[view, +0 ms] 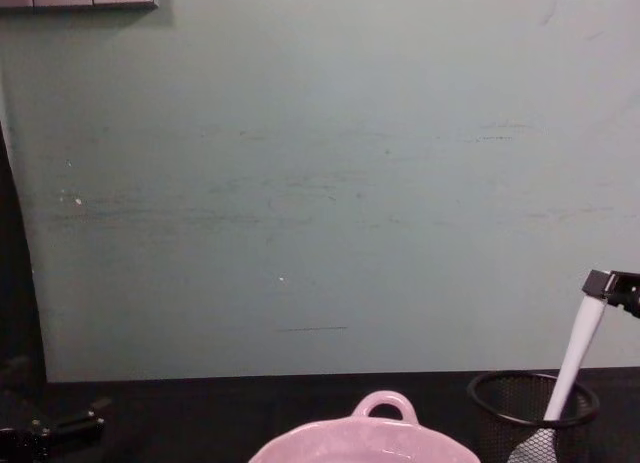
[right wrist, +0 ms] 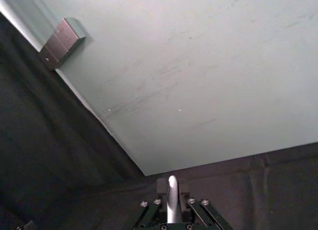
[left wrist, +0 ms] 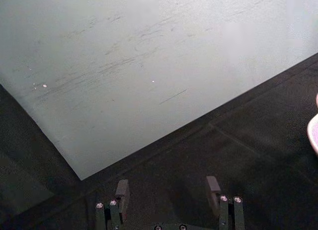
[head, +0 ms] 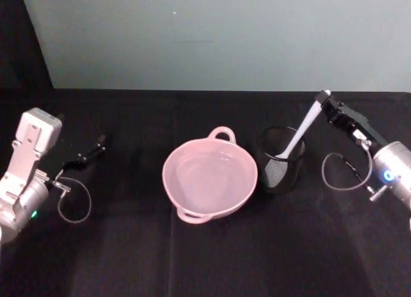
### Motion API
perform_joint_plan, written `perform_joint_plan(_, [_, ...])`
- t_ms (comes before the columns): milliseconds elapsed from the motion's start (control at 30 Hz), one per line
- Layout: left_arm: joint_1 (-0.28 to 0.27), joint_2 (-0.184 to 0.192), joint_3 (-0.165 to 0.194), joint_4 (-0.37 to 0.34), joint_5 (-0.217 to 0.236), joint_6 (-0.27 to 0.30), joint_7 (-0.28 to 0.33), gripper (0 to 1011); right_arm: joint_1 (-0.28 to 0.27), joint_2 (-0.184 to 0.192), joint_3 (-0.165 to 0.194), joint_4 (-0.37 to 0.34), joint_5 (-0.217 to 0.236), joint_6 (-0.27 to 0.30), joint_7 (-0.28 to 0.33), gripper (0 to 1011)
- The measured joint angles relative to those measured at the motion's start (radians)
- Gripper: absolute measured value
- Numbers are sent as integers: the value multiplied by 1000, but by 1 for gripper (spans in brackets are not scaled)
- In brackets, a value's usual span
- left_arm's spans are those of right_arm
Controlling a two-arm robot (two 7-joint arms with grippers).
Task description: Use the one hand to pick up the spoon and stir the clear water in the bowl.
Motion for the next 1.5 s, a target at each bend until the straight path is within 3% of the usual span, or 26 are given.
perform_joint_plan(33, [0, 0, 0, 0, 0, 0, 0, 1011, -1, 2, -1, -5, -4, -3, 0, 126])
perform_joint_plan(233, [0, 0, 0, 0, 0, 0, 0, 1011, -14, 23, -9, -62, -51, -28, -14, 96])
perform_joint_plan(400, [0, 0, 0, 0, 0, 0, 0, 1011, -19, 56, -22, -147, -142, -49, -26, 96])
perform_joint_plan(833, [0, 0, 0, 0, 0, 0, 0, 1011, 16, 121, -35, -294, -262, -9, 13, 96])
perform_joint_plan(1233, [0, 0, 0, 0, 0, 0, 0, 1011, 77, 159, -52, -352, -295, 68, 55, 96])
perform_joint_plan(1500, [0, 0, 0, 0, 0, 0, 0, 1011, 77, 159, -52, -353, -295, 69, 55, 96])
